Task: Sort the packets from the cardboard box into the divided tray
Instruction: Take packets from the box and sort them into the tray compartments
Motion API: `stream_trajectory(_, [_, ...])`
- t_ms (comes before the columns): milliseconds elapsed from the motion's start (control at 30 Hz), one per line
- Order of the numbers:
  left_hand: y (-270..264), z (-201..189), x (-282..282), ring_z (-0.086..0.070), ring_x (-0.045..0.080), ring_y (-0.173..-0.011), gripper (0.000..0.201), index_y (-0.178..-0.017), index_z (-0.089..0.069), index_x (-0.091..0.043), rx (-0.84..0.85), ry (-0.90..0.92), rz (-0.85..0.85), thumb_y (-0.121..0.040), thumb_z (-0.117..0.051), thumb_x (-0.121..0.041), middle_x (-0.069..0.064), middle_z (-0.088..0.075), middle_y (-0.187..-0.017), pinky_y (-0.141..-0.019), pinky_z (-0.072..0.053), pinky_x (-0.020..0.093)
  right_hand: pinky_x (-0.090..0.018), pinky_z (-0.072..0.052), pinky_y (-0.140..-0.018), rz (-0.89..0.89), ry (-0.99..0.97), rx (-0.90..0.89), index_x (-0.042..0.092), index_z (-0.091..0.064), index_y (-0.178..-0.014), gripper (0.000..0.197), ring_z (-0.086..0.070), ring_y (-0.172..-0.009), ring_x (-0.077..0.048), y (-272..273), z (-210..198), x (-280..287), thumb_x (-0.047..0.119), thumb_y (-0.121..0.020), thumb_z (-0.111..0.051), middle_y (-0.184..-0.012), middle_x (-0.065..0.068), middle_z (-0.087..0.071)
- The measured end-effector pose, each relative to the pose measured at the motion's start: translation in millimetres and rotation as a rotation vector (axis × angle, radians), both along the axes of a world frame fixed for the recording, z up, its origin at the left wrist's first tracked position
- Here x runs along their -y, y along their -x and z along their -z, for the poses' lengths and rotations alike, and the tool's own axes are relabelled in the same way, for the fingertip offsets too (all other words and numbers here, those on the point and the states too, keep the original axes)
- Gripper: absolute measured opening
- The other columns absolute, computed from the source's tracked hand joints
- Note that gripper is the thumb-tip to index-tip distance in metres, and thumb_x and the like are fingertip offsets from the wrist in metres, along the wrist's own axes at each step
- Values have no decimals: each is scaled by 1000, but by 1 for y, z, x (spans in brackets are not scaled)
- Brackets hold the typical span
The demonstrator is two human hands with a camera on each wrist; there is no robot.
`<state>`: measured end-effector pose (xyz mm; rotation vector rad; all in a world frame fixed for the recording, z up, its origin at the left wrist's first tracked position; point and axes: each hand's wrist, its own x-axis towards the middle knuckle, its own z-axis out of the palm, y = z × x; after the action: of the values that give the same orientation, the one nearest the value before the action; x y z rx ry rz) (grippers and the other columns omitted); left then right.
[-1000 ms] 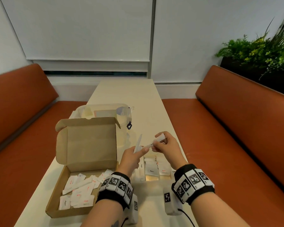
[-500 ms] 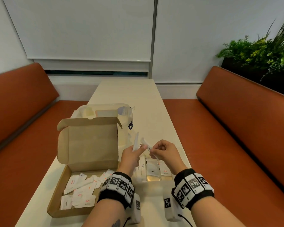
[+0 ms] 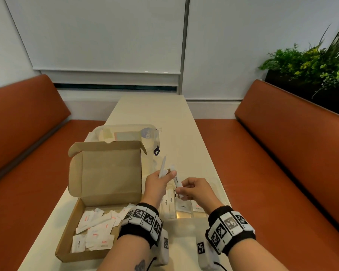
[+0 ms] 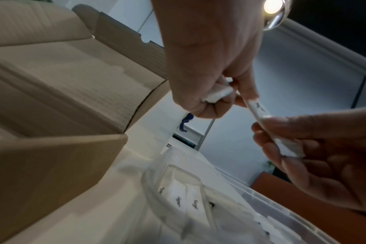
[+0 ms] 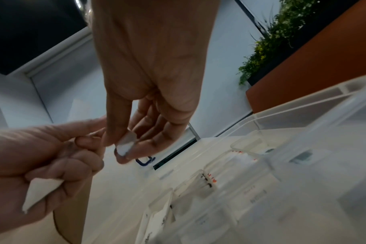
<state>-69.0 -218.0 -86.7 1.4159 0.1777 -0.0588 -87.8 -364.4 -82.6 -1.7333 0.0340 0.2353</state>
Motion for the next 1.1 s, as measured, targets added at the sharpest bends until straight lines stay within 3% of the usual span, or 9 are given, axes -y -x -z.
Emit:
stream_trajectory(200, [-5,4,1,-22,8,-40,15,-79,-64,-13,-31,5,-38,-82,-73,-25,-6,-29,-49,-37,-23,20,-17,-53,-63,-12,16,22,10,-72,-82,12,-62,-65,-8,1,3,-3,20,-79,-76,-72,0,-69])
stream_trajectory(367, [-6,6,2,-23,8,-40,30,-67,-51,-16,-48,2,-28,-81,-73,-30,-6,-30,-48,-37,-23,20,-11,-45,-54,101,57,84,9,-74,-79,16,-56,-53,-1,-5,5,-8,24,-82,-72,-66,2,-67])
stream_trajectory(433, [-8,6,0,-23,8,-41,31,-71,-52,-15,-58,-1,-40,-84,-69,-38,-5,-31,-53,-40,-22,22,-12,-45,-53,126,123,66,11,-74,-79,11,-56,-54,-3,-7,9,-8,22,-81,-74,-66,2,-67])
stream_trajectory(500, [-10,8,-3,-24,7,-42,26,-84,-59,-14,-74,42,-69,-91,-59,-39,-3,-34,-61,-40,-22,20,-15,-46,-52,165,198,33,13,-69,-82,7,-58,-57,-7,-8,14,-8,14,-79,-75,-67,0,-66])
stream_trajectory(633, [-16,13,-13,-25,2,-37,28,-104,-59,-11,-101,128,-109,-100,-43,-34,-1,-37,-69,-35,-22,15,-27,-52,-60,215,362,23,15,-61,-75,12,-56,-58,-14,-12,23,-18,5,-77,-68,-67,-2,-61])
stream_trajectory(933, [-18,16,-21,-27,2,-37,26,-98,-61,-17,-126,124,-93,-100,-43,-35,-1,-40,-69,-34,-23,16,-27,-49,-65,128,564,52,14,-56,-67,15,-57,-68,-17,-17,40,-51,3,-75,-59,-67,1,-57])
stream_trajectory(1100, [-16,14,-21,-27,1,-36,26,-96,-61,-17,-120,130,-81,-100,-43,-35,-1,-41,-69,-34,-22,16,-24,-40,-68,31,764,107,18,-53,-72,12,-52,-78,-14,-18,45,-58,8,-80,-57,-83,-2,-57])
